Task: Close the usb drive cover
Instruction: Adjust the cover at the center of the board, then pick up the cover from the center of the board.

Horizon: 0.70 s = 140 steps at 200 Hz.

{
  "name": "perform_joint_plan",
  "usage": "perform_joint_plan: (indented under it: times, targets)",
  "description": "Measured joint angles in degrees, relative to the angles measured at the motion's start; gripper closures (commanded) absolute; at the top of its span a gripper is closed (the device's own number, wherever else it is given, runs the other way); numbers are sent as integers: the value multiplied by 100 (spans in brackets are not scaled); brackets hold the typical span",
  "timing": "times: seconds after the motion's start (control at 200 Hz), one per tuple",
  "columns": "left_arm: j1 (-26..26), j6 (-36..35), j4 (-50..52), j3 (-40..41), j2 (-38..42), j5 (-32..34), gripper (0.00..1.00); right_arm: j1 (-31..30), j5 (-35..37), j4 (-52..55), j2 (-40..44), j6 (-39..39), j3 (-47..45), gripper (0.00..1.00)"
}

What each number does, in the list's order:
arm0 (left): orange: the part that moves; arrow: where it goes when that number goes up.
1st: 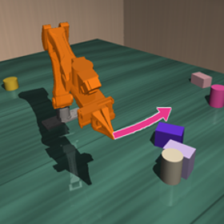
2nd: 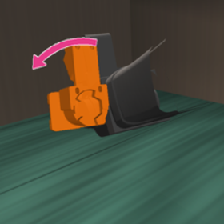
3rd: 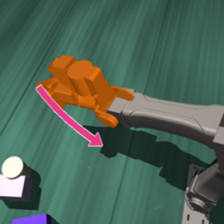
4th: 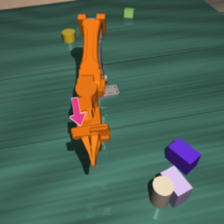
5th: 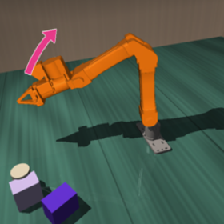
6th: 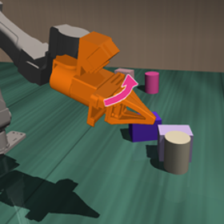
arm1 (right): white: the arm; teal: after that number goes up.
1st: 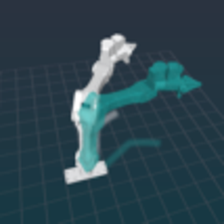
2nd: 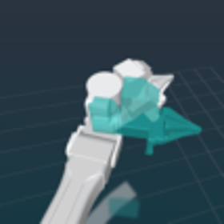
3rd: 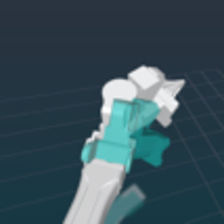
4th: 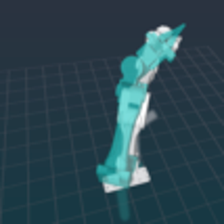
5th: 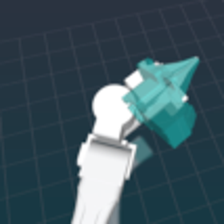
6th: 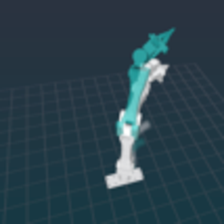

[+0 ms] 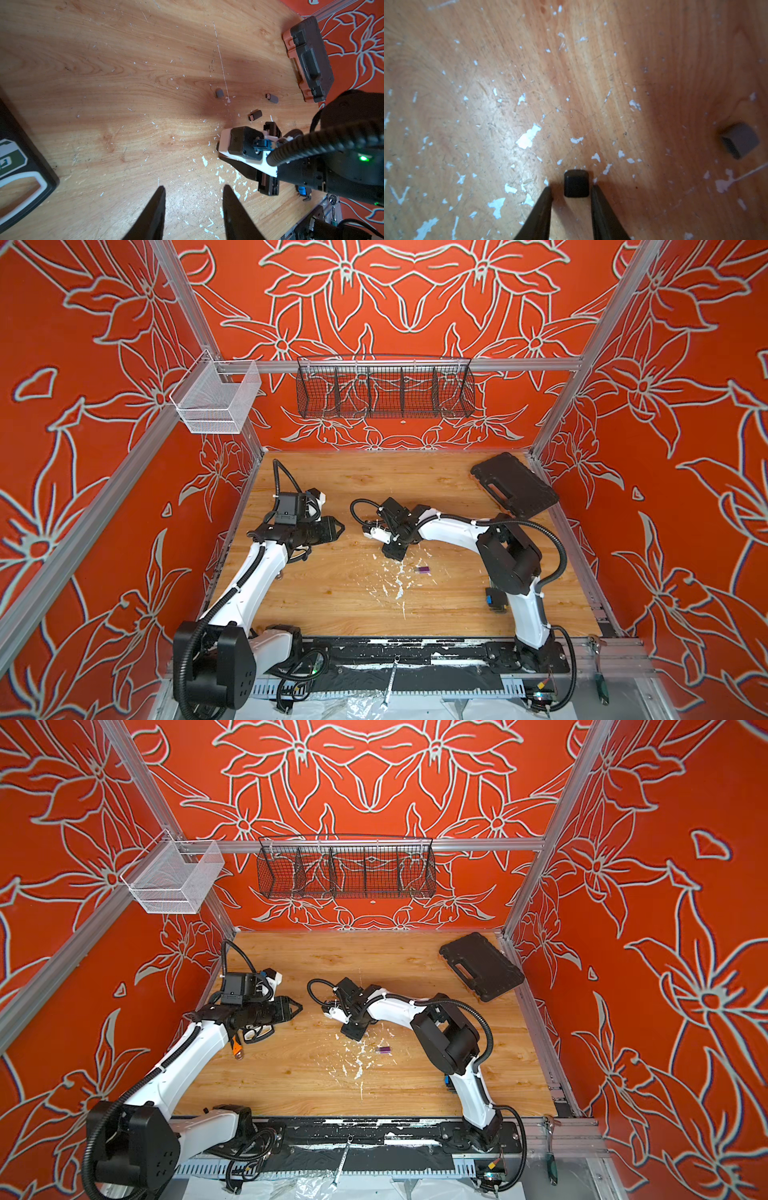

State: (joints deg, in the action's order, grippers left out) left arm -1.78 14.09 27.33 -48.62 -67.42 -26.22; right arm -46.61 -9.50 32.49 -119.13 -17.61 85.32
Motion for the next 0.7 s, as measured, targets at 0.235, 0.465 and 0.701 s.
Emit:
perform_joint_plan:
  times: [0.235, 0.465, 0.701]
  targets:
    - [26, -46, 0, 0, -7, -46, 56, 0, 7, -155, 0, -15, -37, 73]
    - [39, -98, 2, 0, -15, -70, 56, 0, 7, -175, -4, -35, -37, 77]
    - [79, -101, 0, 0, -37, -116, 56, 0, 9, -164, -15, -125, -20, 80]
